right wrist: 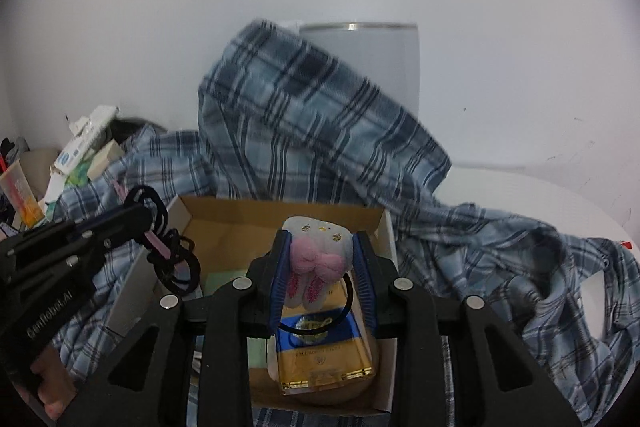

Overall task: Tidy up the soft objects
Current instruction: 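Lower the scissors and plush toy into the box and open both grippers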

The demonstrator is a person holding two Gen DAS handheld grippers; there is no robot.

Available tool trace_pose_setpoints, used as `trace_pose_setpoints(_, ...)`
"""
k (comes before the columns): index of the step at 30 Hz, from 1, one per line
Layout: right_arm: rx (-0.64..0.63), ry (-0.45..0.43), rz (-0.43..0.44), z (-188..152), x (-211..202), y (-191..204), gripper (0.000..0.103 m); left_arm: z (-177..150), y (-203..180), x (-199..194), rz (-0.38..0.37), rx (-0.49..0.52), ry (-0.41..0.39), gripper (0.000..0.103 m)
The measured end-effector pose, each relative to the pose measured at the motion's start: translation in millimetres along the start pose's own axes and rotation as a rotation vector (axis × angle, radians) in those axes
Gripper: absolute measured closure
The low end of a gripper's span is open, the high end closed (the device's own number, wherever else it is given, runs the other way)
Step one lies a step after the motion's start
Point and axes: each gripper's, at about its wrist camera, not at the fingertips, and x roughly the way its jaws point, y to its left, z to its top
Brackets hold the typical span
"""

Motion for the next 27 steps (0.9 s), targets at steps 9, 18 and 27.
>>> trace_pose_setpoints(9, -0.013, 0.057, 0.008, -12, 16, 3, 0.070, -7, -1, 10, 0.001, 0.003, 0.038, 0.098)
trace_pose_setpoints(18, -0.007, 0.069, -0.006, -13, 20, 2, 0.060, -10, -1, 15, 0.002, 0.008, 0.048, 0.098)
trace_pose_setpoints(27, 0.017, 0.058, -0.003, -10, 17, -5, 0.047, -7, -1, 1, 0.022, 0.004, -0.030, 0.040)
